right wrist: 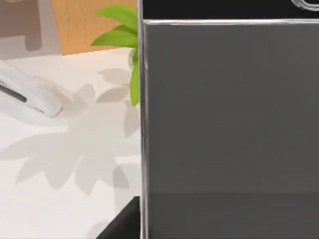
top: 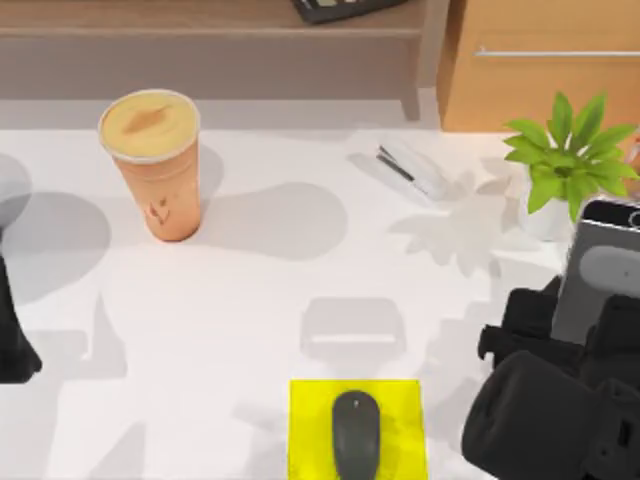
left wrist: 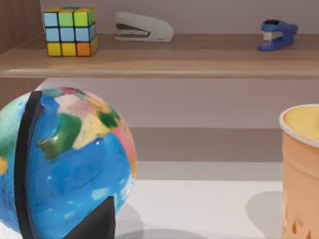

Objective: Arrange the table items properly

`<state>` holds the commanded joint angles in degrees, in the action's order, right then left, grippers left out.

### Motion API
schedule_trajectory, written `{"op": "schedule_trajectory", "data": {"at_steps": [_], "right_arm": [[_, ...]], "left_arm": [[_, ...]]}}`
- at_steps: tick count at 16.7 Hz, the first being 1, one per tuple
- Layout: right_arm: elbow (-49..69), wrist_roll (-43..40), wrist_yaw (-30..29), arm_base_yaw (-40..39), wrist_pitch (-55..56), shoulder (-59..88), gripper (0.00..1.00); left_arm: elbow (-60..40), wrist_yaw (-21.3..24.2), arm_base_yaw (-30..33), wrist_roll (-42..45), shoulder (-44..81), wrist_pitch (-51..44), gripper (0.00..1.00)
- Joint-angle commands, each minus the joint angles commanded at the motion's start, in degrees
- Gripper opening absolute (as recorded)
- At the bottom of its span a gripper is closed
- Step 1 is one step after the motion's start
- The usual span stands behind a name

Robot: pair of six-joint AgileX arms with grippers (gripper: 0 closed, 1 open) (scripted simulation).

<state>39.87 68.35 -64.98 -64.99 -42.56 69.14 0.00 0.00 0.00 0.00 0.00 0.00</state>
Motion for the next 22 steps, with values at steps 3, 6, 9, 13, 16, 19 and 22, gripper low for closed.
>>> {"op": "schedule_trajectory", "data": {"at_steps": [3,6,9,13,16,19,22], "right_arm": [[0.0,0.0,0.0,0.0,0.0,0.0,1.0],[0.0,0.0,0.0,0.0,0.0,0.0,1.0],[0.0,0.0,0.0,0.0,0.0,0.0,1.0],[0.79,0.17,-0.48,-0.52,-0.28,0.09,1.0],[6.15,1.58,-2.63,-3.2,-1.78,0.88,1.0],[11.93,4.46,-4.18,-6.37,-4.56,1.49,1.0],[12.67,9.19,-4.11,-8.21,-8.98,1.62,1.0]], "left_arm": [[0.0,0.0,0.0,0.0,0.0,0.0,1.0],[0.0,0.0,0.0,0.0,0.0,0.0,1.0],[0.0,0.0,0.0,0.0,0.0,0.0,1.0],[0.0,0.0,0.0,0.0,0.0,0.0,1.0],[0.0,0.0,0.0,0.0,0.0,0.0,1.0],[0.0,0.0,0.0,0.0,0.0,0.0,1.0],[0.0,0.0,0.0,0.0,0.0,0.0,1.0]]}}
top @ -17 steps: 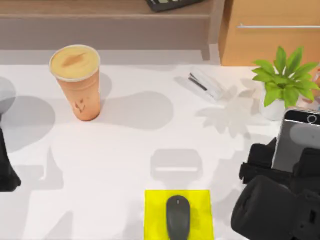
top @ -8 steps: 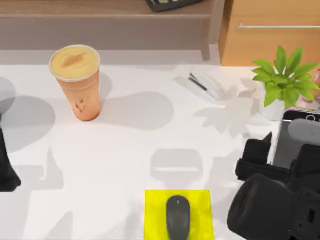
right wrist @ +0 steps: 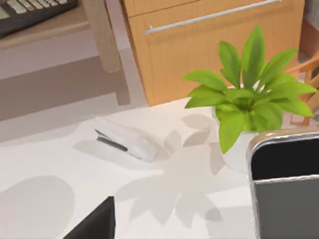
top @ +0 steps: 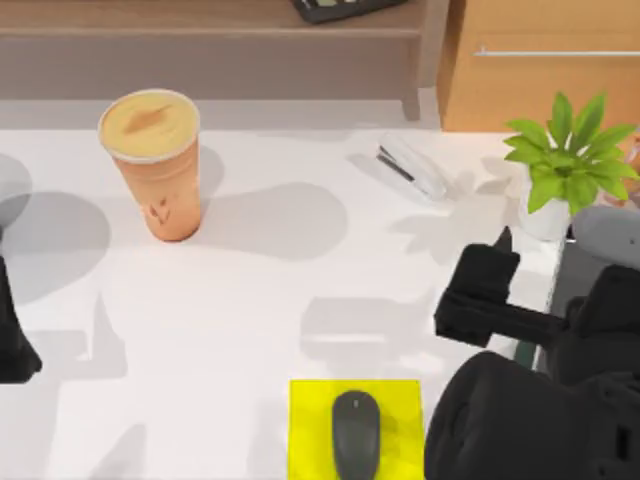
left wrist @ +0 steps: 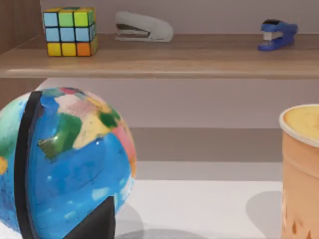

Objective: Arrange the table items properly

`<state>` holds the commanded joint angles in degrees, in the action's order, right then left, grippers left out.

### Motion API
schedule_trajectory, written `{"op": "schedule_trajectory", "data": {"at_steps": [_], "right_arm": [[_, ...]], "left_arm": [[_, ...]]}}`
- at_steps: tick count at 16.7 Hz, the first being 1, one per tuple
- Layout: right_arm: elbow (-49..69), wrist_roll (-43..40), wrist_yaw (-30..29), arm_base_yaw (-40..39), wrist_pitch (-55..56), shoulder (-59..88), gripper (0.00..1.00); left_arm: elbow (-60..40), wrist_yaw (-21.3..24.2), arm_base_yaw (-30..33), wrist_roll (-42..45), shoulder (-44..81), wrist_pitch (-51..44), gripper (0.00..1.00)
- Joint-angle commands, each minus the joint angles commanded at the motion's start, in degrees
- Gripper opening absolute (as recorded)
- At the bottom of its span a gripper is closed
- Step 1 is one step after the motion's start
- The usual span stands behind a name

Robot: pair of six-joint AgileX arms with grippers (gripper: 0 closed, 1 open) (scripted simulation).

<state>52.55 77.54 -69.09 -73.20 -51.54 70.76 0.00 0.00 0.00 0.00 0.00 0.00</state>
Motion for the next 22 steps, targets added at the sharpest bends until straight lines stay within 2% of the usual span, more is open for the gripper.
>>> {"op": "schedule_trajectory", "data": {"at_steps": [6,13,17,22], "right_arm": [[-8.72,9.34,2.34,-0.39,-7.97,0.63,1.0],[-10.13,10.35,2.67,-0.29,-8.77,0.64,1.0],[-10.77,6.59,6.97,1.89,-4.17,-5.26,1.0],[-15.29,-6.85,19.05,11.72,8.9,-23.14,1.0]], "left_arm": [[0.0,0.0,0.0,0.0,0.0,0.0,1.0],[0.0,0.0,0.0,0.0,0.0,0.0,1.0],[0.0,0.0,0.0,0.0,0.0,0.0,1.0],[0.0,0.0,0.0,0.0,0.0,0.0,1.0]]}}
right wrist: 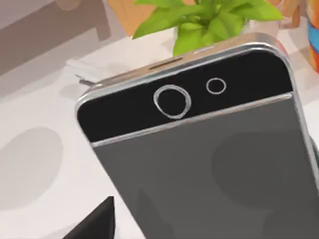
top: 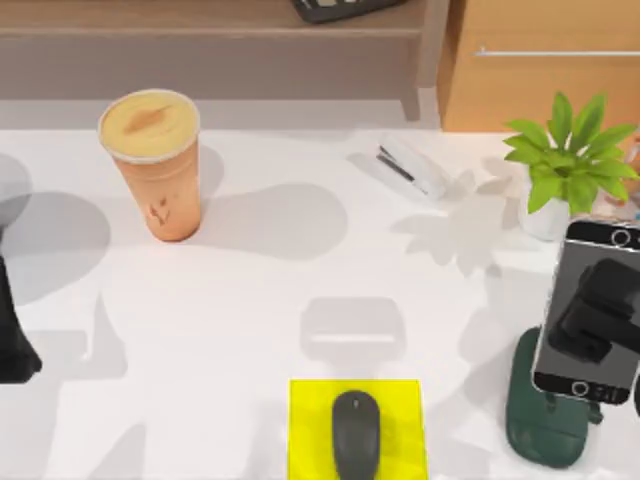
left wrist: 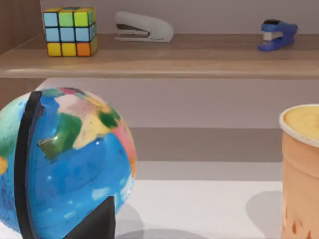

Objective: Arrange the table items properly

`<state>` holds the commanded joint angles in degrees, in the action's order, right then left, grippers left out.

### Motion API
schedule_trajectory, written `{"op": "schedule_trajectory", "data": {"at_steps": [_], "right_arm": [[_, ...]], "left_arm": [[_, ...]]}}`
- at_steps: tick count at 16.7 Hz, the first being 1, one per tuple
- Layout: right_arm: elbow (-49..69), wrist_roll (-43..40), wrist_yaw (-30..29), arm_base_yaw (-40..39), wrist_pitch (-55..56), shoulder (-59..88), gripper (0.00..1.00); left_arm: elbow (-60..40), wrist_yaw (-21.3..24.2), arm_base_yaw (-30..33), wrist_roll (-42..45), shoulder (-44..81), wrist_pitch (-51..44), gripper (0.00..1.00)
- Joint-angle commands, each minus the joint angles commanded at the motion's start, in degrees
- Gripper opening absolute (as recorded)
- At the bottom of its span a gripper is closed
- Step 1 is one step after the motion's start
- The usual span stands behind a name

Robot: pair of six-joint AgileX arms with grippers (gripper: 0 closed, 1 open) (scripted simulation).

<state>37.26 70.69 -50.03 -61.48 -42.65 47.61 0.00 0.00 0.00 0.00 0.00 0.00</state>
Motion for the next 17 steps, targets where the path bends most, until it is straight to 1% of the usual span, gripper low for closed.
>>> {"op": "schedule_trajectory", "data": {"at_steps": [4,9,13,15,17], "right_arm": [[-7.55,-16.01,12.61,13.64,12.69,-16.89,1.0],[-19.01,-38.89,28.18,34.39,27.29,-34.13,1.0],[-27.72,-55.6,38.98,49.62,36.16,-42.93,1.0],[-31.66,-62.33,43.61,55.29,39.24,-45.46,1.0],[-34.9,-67.34,47.32,59.14,41.33,-46.88,1.0]], "left_arm": [[0.0,0.0,0.0,0.0,0.0,0.0,1.0],[0.0,0.0,0.0,0.0,0.0,0.0,1.0],[0.0,0.0,0.0,0.0,0.0,0.0,1.0],[0.0,0.0,0.0,0.0,0.0,0.0,1.0],[0.0,0.0,0.0,0.0,0.0,0.0,1.0]]}}
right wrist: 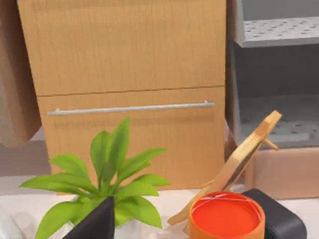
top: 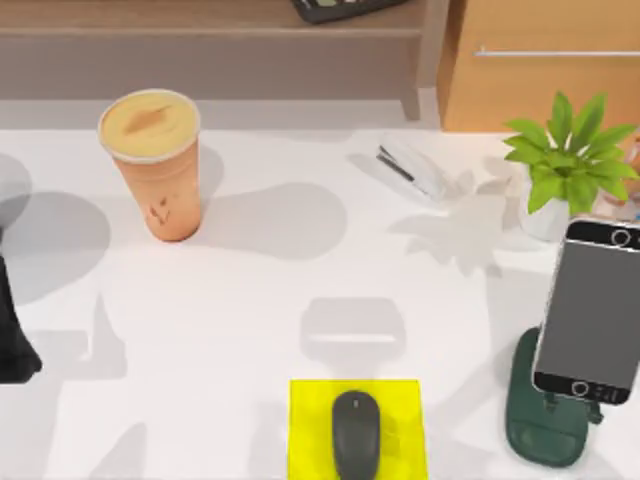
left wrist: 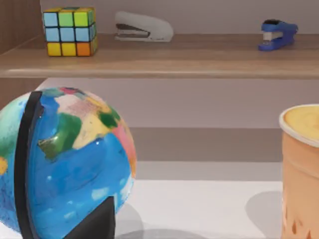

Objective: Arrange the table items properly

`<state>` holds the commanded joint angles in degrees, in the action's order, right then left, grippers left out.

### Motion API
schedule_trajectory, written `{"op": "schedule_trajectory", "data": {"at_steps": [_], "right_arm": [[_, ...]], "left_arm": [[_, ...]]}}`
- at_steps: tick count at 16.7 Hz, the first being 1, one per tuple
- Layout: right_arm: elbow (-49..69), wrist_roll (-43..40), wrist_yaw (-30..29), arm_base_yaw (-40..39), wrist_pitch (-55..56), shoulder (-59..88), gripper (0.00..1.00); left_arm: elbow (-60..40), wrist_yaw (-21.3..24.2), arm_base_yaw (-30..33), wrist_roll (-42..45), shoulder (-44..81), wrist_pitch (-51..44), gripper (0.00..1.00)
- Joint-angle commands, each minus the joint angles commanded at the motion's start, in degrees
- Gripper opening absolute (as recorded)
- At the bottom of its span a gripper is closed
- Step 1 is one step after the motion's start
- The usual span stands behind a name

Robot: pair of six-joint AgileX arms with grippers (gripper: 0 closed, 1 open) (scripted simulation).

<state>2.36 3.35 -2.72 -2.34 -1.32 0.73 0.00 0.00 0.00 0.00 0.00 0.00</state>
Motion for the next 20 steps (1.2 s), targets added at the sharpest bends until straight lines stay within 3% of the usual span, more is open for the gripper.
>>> {"op": "schedule_trajectory", "data": {"at_steps": [3,11,15,20], "right_arm": [[-2.36,-3.35,2.72,2.34,1.32,-0.73,1.0],[-2.36,-3.35,2.72,2.34,1.32,-0.73,1.0],[-2.36,-3.35,2.72,2.34,1.32,-0.73,1.0],[-2.36,-3.35,2.72,2.34,1.32,-0.73,1.0]], "left_arm": [[0.0,0.0,0.0,0.0,0.0,0.0,1.0],[-0.3,-0.62,1.95,-0.34,3.49,2.75,1.0],[-0.78,-3.42,7.06,-1.04,15.95,11.35,1.0],[-2.88,-9.25,14.38,-1.62,40.43,27.79,1.0]]}}
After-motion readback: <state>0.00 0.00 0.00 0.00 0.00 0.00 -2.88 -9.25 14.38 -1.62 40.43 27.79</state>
